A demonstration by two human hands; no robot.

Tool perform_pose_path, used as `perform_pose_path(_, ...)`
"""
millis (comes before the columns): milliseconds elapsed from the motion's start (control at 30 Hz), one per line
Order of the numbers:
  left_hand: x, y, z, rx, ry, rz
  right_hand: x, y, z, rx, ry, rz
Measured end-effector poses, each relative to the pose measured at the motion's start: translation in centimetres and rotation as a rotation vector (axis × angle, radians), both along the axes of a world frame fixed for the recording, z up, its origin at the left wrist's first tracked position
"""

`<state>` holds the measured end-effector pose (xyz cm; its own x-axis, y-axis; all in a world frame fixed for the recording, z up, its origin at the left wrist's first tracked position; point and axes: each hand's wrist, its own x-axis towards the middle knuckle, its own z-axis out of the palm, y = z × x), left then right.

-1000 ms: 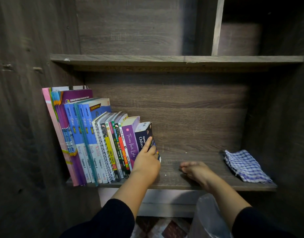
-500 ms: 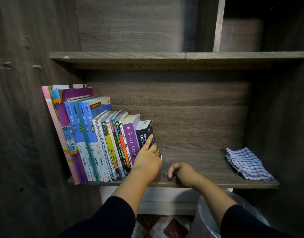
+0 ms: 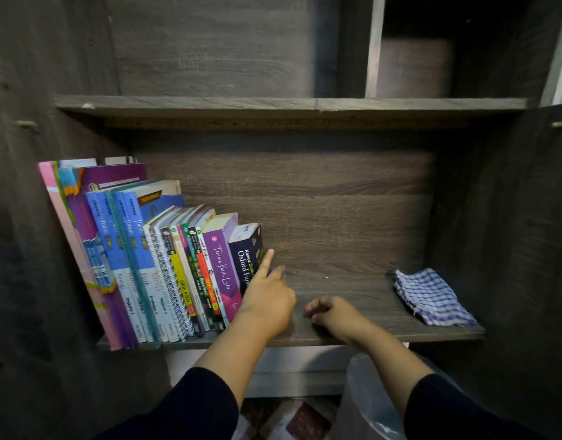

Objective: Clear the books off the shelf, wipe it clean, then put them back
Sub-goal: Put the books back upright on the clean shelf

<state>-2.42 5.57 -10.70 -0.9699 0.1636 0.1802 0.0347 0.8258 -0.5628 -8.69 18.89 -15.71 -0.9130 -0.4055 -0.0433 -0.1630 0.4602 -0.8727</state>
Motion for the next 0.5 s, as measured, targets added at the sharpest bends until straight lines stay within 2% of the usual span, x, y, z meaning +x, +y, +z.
perform_pose_path(133,-1.0,0.3,-0.8,0.242,-0.029,-0.039,-1.5,2.7,0.3,-0.019,0.07,-0.184)
perform_pose_path(267,-1.9,0.3,-1.3,0.545,-0.005,-0.043,-2.3,6.7,1.1,0.273,0.337,-0.453)
perform_pose_path(367,-2.8,0.6,-1.6,0.696,0.019,-0.049,-2.5,8.8,0.8,0.482,0.532,-0.629)
perform_pose_path(500,-3.9,2.1,-2.1,0.919,0.02,-0.051,-3.4,10.1,0.1,0.663,0.48,-0.698)
